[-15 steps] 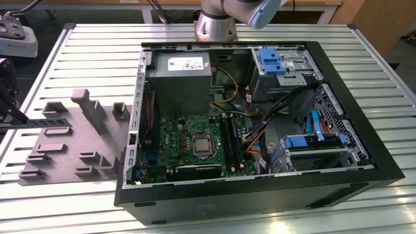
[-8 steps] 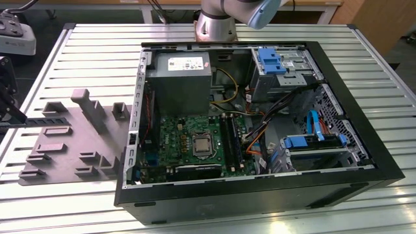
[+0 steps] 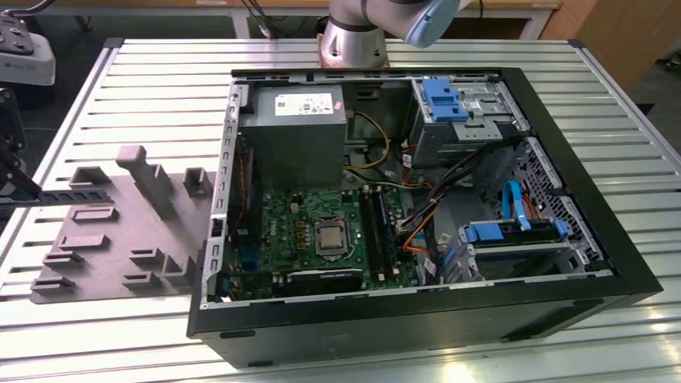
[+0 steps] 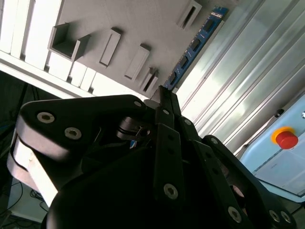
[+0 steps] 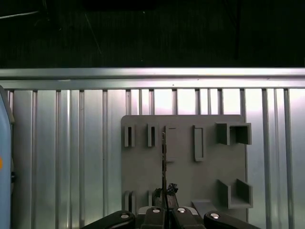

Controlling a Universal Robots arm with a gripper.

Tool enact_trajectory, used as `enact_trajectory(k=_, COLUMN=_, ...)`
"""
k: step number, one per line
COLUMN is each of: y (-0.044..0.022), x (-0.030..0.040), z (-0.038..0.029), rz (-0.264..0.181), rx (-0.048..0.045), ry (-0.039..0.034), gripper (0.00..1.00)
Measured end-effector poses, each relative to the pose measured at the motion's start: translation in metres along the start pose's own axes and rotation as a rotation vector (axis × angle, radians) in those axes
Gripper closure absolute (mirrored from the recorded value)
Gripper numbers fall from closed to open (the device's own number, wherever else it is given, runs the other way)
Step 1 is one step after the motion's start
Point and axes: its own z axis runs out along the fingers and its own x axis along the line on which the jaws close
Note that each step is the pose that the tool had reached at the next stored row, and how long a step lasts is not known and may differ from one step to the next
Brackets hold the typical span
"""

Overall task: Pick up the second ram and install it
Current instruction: 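Pick up the second ram and move it above second insertion slot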

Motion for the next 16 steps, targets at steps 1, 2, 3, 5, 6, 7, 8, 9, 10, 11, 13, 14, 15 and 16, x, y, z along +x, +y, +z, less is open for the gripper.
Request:
enact_trajectory(k=1, y=0.0000, x=0.0000, z=-0.0009, rz=0.000, rx=0.0000, ry=0.0000, gripper=0.88)
enact_trajectory(k=2, y=0.0000, x=-0.0001, z=-0.0017, rz=0.000, rx=0.0002, ry=-0.0001, gripper=0.88)
enact_trajectory(k=3, y=0.0001, x=-0.0001, z=-0.0023, rz=0.000, rx=0.0004, ry=-0.0003, gripper=0.88)
enact_trajectory(k=5, y=0.0001, x=-0.0001, z=-0.0040, rz=0.000, rx=0.0006, ry=-0.0005, gripper=0.88)
enact_trajectory(k=6, y=0.0001, x=-0.0002, z=-0.0048, rz=0.000, rx=0.0006, ry=-0.0007, gripper=0.88)
enact_trajectory(k=7, y=0.0002, x=-0.0002, z=-0.0055, rz=0.000, rx=0.0008, ry=-0.0009, gripper=0.88)
enact_trajectory(k=8, y=0.0002, x=-0.0002, z=-0.0061, rz=0.000, rx=0.0010, ry=-0.0011, gripper=0.88)
enact_trajectory(k=9, y=0.0002, x=-0.0002, z=-0.0066, rz=0.000, rx=0.0011, ry=-0.0015, gripper=0.88)
enact_trajectory(k=10, y=0.0003, x=-0.0003, z=-0.0072, rz=0.000, rx=0.0011, ry=-0.0019, gripper=0.88)
enact_trajectory(k=11, y=0.0003, x=-0.0003, z=-0.0078, rz=0.000, rx=0.0010, ry=-0.0027, gripper=0.88)
enact_trajectory(k=13, y=0.0003, x=-0.0003, z=-0.0089, rz=0.000, rx=0.0011, ry=-0.0038, gripper=0.88)
enact_trajectory(k=14, y=0.0003, x=-0.0003, z=-0.0095, rz=0.000, rx=0.0011, ry=-0.0041, gripper=0.88)
enact_trajectory(k=15, y=0.0003, x=-0.0004, z=-0.0102, rz=0.000, rx=0.0011, ry=-0.0044, gripper=0.88)
enact_trajectory(k=16, y=0.0003, x=-0.0004, z=-0.0110, rz=0.000, rx=0.0009, ry=-0.0046, gripper=0.88)
